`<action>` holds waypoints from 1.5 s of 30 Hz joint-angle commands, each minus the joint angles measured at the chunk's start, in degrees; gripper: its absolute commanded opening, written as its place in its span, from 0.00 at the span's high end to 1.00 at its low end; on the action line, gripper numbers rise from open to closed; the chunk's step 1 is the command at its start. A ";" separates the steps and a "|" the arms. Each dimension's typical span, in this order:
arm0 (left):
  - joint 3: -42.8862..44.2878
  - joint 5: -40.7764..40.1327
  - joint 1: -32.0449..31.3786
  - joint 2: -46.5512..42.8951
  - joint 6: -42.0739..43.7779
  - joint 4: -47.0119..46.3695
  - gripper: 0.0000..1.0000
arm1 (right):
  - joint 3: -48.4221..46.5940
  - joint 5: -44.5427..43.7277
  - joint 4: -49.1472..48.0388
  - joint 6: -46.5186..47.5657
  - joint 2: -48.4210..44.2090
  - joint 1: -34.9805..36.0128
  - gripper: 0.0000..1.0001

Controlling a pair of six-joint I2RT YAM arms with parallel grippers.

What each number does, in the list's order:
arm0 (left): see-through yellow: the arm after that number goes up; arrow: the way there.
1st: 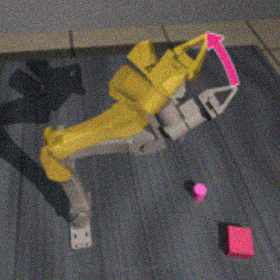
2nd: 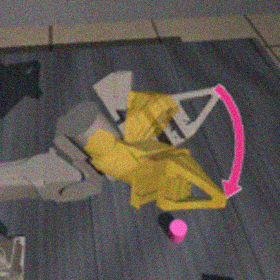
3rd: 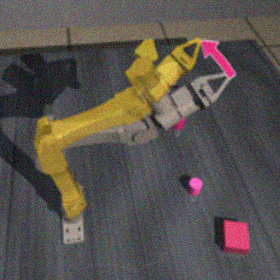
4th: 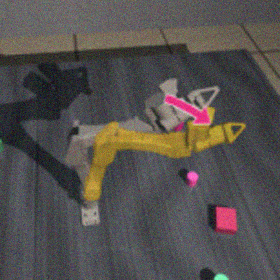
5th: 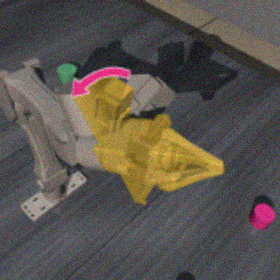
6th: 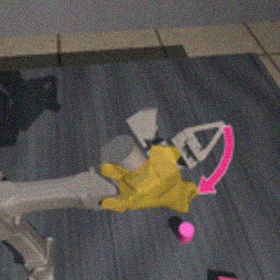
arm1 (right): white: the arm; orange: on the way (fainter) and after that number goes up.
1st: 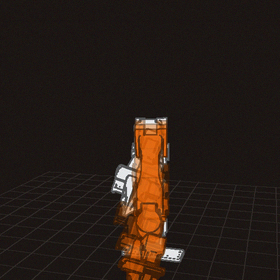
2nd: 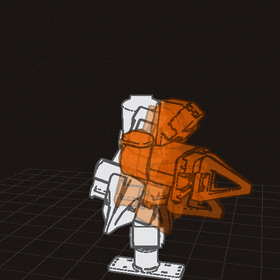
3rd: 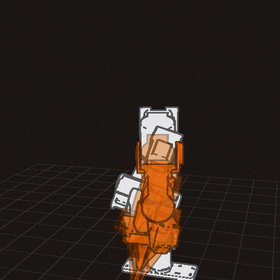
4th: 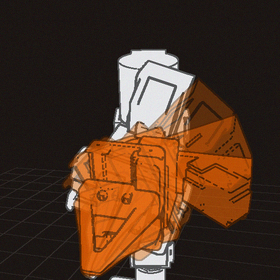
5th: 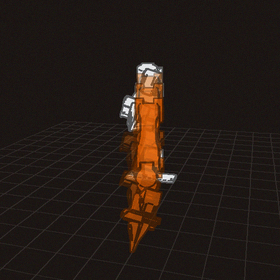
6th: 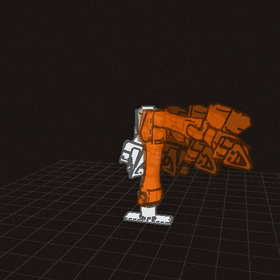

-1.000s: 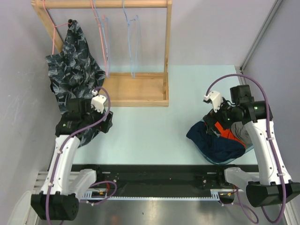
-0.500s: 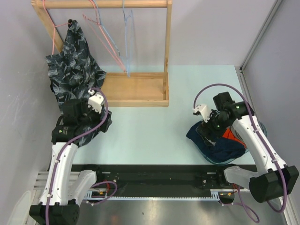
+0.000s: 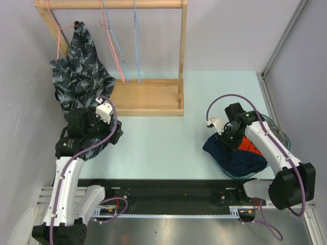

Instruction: Place the shorts on the hanger

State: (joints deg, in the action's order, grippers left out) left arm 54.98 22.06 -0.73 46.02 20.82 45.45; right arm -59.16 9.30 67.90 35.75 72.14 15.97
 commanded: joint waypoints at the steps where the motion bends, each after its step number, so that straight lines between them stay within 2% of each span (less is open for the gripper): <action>1: 2.41 5.52 -0.32 -1.46 -0.52 -1.16 0.00 | -0.61 -0.07 -0.32 -0.67 -4.28 0.38 1.00; 8: 5.83 12.81 -0.32 -0.50 1.68 1.30 0.00 | -7.10 1.24 2.15 -3.66 -17.99 0.47 1.00; 13: 8.03 17.74 -0.32 1.61 2.47 1.66 0.00 | -13.69 3.53 -2.76 -9.02 -22.04 0.47 1.00; 18: 10.76 21.26 -0.32 3.64 2.82 2.18 0.00 | -25.64 8.01 -9.69 -17.88 -17.48 0.73 1.00; 24: 11.82 26.26 -0.32 2.76 6.33 3.23 0.00 | -40.48 14.77 -16.20 -24.05 -8.35 0.73 1.00; 31: 11.29 29.70 -0.41 2.05 7.75 1.75 0.00 | -49.64 22.15 -24.30 -28.19 -1.22 4.15 1.00; 35: 11.29 34.08 -0.50 2.32 9.93 1.48 0.00 | -48.60 24.80 -30.36 -26.44 -0.51 8.28 1.00; 39: 11.29 34.45 -1.11 1.97 9.25 -0.79 0.00 | -46.93 24.37 -33.53 -22.84 0.72 14.34 1.00; 45: 10.50 33.57 -2.51 1.36 -2.34 -10.96 0.07 | -42.10 21.55 -39.06 -22.74 2.83 23.13 1.00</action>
State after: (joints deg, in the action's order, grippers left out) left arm 64.31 53.30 -1.89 48.40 25.69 44.18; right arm -103.09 31.31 38.09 11.90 73.69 35.20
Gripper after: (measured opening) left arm 0.949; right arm 0.052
